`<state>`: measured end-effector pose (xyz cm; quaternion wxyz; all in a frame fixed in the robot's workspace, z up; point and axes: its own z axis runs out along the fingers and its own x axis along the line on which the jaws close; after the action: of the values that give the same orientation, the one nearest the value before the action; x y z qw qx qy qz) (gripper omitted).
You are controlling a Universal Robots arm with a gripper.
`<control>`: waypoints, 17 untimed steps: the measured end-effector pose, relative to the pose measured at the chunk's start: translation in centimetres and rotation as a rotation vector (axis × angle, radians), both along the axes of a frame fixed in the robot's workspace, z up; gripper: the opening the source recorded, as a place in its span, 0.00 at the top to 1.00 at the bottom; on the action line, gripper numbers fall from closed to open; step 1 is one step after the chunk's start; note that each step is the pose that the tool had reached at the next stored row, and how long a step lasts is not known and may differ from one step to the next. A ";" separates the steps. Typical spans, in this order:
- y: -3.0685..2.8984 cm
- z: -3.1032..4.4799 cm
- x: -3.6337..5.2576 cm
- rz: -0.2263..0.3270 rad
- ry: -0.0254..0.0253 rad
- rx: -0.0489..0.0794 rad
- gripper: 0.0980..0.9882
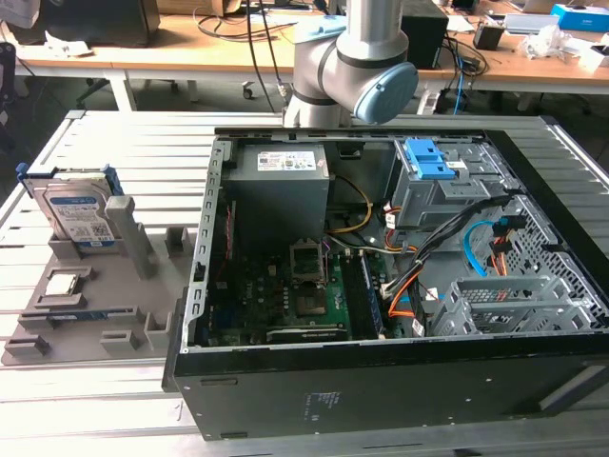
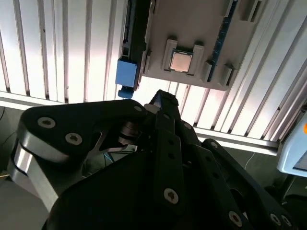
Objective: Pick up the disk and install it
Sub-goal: 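Pick up the disk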
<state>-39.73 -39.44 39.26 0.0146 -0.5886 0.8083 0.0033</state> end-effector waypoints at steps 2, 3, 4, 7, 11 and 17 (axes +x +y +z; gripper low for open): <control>0.00 0.00 0.00 0.014 0.0001 0.000 1.00; 0.00 0.00 0.00 0.021 0.0000 0.000 1.00; 0.00 0.00 0.00 0.033 0.0001 0.000 1.00; 0.00 0.00 0.00 0.056 0.0000 0.000 1.00; 0.00 0.00 0.00 0.092 0.0000 0.000 1.00; 0.00 0.00 0.00 0.157 0.0000 0.000 1.00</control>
<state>-39.73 -39.44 39.26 0.0143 -0.6500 0.7598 0.0044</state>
